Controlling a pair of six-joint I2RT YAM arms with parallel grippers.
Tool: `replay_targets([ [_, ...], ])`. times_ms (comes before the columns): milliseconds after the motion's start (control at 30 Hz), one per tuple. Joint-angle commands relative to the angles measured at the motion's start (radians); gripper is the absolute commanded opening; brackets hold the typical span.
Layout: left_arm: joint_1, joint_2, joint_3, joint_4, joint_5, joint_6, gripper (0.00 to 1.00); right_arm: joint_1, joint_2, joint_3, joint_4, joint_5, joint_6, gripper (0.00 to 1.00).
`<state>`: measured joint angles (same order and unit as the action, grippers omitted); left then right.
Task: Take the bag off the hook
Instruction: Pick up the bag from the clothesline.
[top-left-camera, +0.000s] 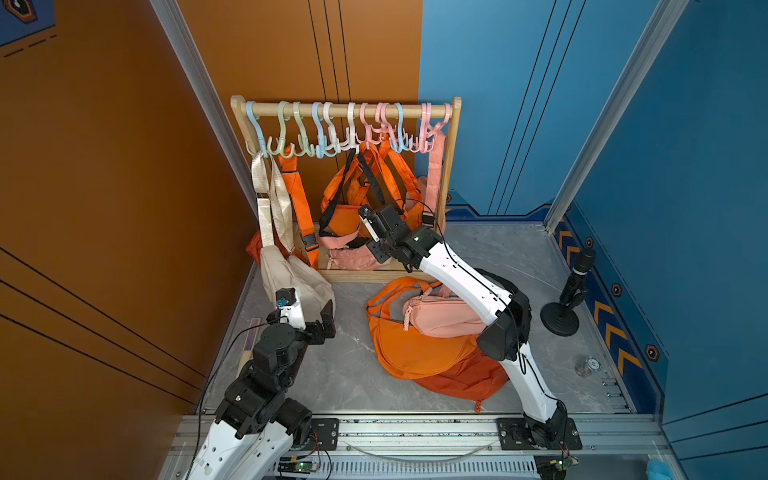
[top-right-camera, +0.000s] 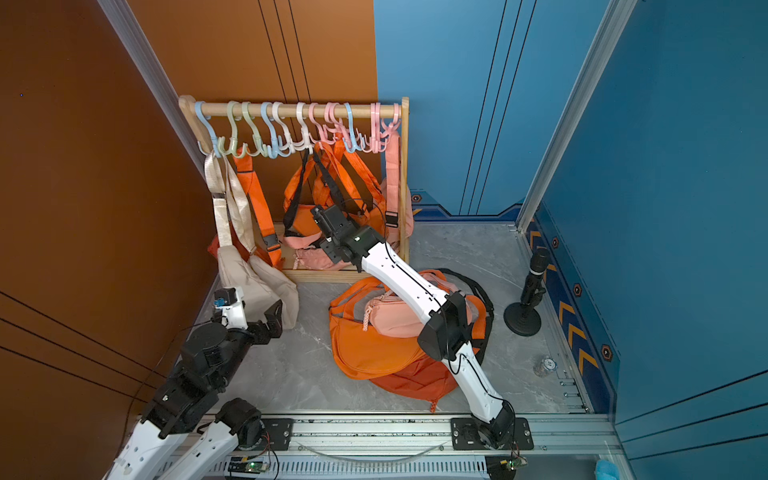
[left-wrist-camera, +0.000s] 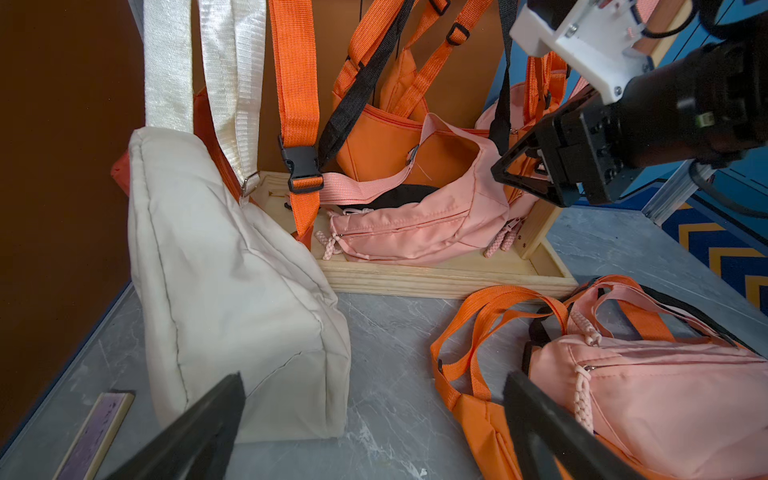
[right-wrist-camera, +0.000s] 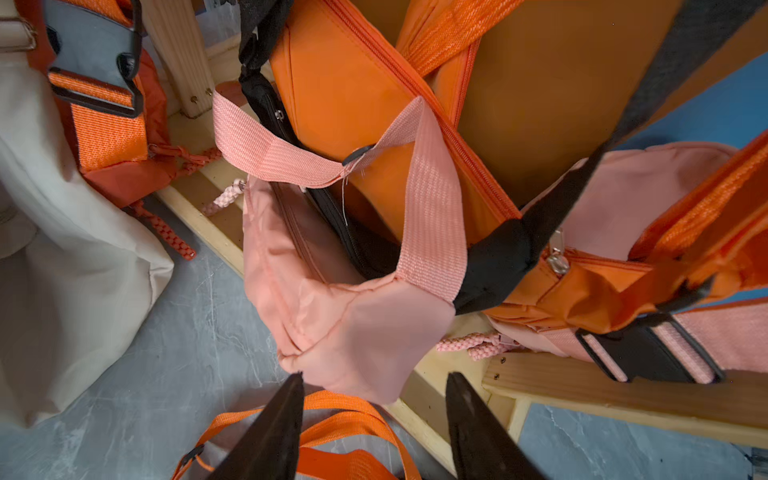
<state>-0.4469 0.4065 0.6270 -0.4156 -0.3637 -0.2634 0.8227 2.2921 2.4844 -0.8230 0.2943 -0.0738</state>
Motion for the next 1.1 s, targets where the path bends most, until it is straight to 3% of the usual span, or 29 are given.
replay_targets([
  [0,0.022,0.007,-0.015,0.016,0.072,-0.029,0.98,-0.009,0.014,0.041,0.089,0.045,0.01,0.49],
  [300,0.024,0.009,-0.016,0.012,0.083,-0.028,0.98,-0.014,0.093,0.075,0.233,0.076,0.051,0.5],
  [633,0.025,0.015,-0.016,0.011,0.095,-0.023,0.98,-0.024,0.183,0.132,0.291,0.157,0.013,0.61],
  [800,0.031,0.021,-0.016,0.012,0.103,-0.022,0.98,-0.052,0.19,0.131,0.284,0.17,0.021,0.61],
  [933,0.039,0.025,-0.016,0.014,0.113,-0.024,0.98,-0.064,0.188,0.131,0.281,0.169,0.023,0.56],
  [1067,0.046,0.029,-0.016,0.013,0.118,-0.025,0.98,-0.065,0.193,0.13,0.276,0.161,0.022,0.37],
])
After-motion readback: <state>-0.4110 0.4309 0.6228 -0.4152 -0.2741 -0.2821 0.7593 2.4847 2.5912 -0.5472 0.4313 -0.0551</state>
